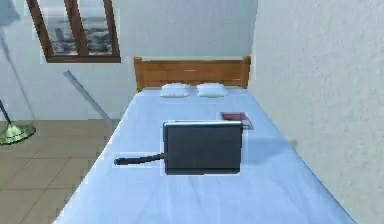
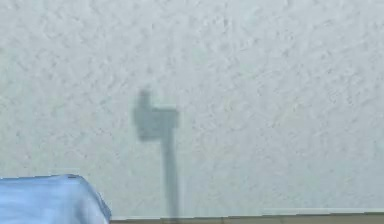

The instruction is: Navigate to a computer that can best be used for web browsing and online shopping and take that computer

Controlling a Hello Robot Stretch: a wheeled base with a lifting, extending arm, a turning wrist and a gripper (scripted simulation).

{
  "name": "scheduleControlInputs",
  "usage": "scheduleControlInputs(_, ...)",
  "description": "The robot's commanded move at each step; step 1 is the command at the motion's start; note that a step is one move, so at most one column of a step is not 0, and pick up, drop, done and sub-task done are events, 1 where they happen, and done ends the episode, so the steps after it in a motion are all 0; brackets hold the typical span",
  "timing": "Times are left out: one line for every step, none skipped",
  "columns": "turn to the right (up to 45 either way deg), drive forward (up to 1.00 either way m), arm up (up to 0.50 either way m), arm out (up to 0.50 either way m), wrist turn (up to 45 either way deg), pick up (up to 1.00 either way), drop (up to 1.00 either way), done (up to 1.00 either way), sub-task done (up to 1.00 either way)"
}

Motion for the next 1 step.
scheduleControlInputs(-45.0,0.00,0.00,0.00,0.0,0.00,0.00,0.00,0.00)
